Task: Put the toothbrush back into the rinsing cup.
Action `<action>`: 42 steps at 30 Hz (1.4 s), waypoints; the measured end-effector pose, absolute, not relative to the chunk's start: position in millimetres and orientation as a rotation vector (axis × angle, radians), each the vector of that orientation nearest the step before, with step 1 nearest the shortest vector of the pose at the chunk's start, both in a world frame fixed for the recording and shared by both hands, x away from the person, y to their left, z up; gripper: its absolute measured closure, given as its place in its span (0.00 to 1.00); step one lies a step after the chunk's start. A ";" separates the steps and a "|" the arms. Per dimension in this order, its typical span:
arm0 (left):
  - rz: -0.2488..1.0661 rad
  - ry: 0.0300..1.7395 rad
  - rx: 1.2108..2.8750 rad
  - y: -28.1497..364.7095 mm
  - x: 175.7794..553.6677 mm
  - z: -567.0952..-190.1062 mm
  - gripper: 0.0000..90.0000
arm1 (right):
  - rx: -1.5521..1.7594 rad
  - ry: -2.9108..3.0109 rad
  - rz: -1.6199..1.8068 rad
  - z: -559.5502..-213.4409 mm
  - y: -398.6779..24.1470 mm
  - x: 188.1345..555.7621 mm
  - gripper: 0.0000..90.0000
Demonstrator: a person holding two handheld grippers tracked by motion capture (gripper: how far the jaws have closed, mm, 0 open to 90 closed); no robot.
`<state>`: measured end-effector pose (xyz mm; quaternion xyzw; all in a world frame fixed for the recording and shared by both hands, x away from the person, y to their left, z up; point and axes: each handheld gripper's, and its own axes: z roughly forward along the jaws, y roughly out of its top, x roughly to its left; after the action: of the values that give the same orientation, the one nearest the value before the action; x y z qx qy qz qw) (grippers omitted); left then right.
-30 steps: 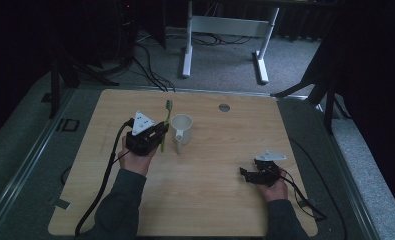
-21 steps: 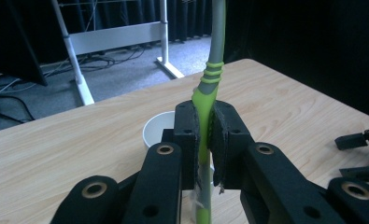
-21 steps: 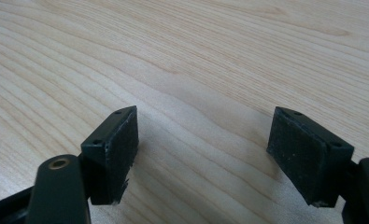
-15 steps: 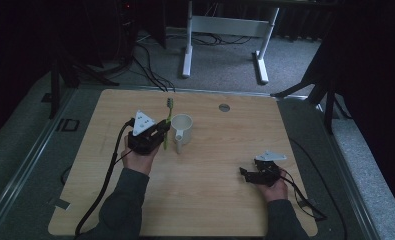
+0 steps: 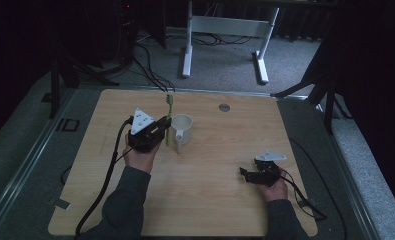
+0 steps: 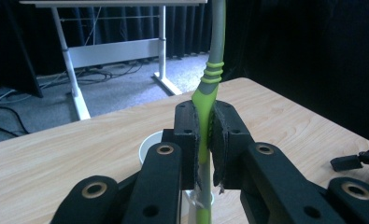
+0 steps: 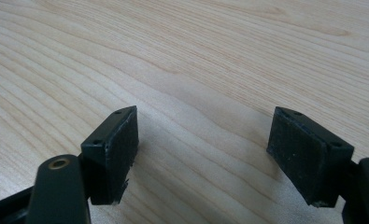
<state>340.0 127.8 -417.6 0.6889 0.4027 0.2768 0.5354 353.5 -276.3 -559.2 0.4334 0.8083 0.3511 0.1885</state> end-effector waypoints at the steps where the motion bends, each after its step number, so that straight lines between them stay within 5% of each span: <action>1: 0.660 0.952 1.639 127.3 340.2 -417.5 0.91 | 1.219 2.273 0.988 -559.2 -276.3 353.6 0.27; 42: 0.680 0.922 1.588 117.2 356.5 -411.1 0.91 | 1.218 2.272 0.988 -559.2 -276.2 353.6 0.27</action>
<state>356.5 117.2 -411.1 0.6730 0.3910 0.2883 0.5578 353.6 -276.2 -559.2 0.4332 0.8081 0.3515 0.1891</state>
